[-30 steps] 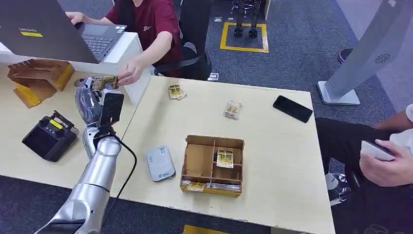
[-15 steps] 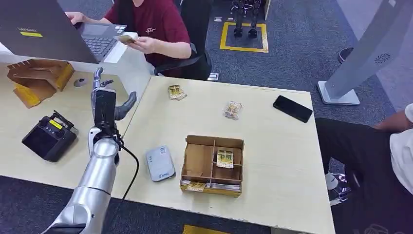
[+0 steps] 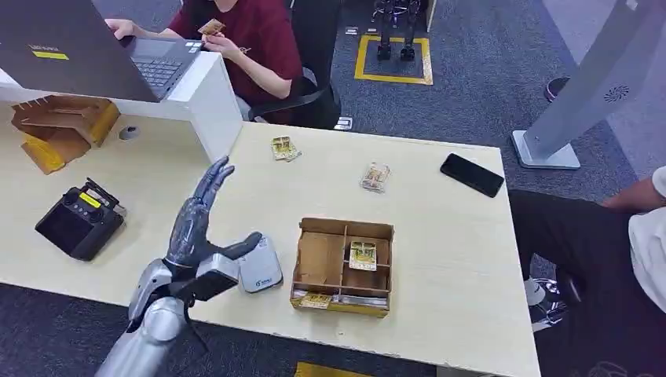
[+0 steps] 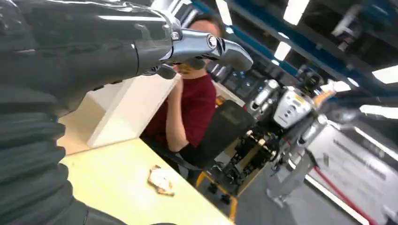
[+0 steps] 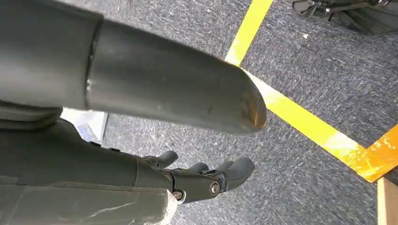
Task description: Pass the card to the sensor for recognition and then transmit it.
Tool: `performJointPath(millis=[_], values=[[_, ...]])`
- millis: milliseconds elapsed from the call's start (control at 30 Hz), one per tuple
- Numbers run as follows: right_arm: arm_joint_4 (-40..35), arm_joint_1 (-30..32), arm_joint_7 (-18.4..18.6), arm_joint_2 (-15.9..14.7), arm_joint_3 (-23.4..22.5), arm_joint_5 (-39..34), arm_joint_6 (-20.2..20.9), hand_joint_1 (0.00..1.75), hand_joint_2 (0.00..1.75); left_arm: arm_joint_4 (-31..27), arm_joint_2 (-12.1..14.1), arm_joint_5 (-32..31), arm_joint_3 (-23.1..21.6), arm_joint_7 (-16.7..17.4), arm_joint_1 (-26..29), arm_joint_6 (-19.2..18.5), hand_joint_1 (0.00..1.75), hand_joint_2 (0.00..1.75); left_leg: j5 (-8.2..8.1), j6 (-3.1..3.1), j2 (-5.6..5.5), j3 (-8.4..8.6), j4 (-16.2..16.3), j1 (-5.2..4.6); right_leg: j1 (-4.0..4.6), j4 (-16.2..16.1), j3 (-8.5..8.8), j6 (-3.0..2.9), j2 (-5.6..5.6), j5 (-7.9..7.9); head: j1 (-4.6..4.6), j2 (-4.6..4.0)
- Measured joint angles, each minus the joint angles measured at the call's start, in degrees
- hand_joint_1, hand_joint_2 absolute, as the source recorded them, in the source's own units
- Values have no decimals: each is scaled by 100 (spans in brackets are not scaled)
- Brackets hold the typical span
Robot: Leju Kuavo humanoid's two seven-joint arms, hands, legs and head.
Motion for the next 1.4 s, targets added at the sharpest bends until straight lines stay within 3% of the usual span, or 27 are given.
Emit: performJointPath(millis=[100, 200, 367, 567, 1100, 1400], values=[[-2, -2, -11, 0, -61, 19, 0, 0, 0, -48, 118, -1048, -407, 126, 404, 573, 0, 175, 0, 0, 0, 0, 0, 0, 0, 0, 0, 0, 0, 0, -2, 0], [-2, -2, 4, 0, -113, 48, -2, 0, 0, -13, 157, -1663, -685, 240, 682, 1102, 0, 175, 0, 0, -1, 0, 0, 0, 0, -1, 0, 0, -2, 0, 0, 0], [-7, -4, 59, 0, -131, 103, -9, 0, 0, 171, 134, -2349, -974, 479, 966, 1770, 0, 175, 0, 0, -2, 0, 0, 0, 0, -1, 1, 0, -2, 1, 0, 0], [-7, -5, 74, 0, -131, 168, -15, 0, 0, 586, 53, -2724, -1094, 682, 1069, 2209, 0, 175, 0, 0, -4, 0, 0, 0, 0, 0, 1, 0, -2, 1, -2, 0], [-9, -9, 72, 0, -164, 264, -24, 0, 0, 1338, -56, -2886, -1411, 872, 1091, 2574, 0, 175, 0, 0, -4, 0, 0, 0, 0, 0, 1, 0, -3, 1, 0, 0], [-18, -9, 92, 0, -234, 278, -24, 0, 0, 1441, -172, -2615, -1632, 723, 1062, 2565, 0, 175, 1, 0, -4, 1, 0, 0, 0, 0, 1, 0, -3, 1, -2, 0]])
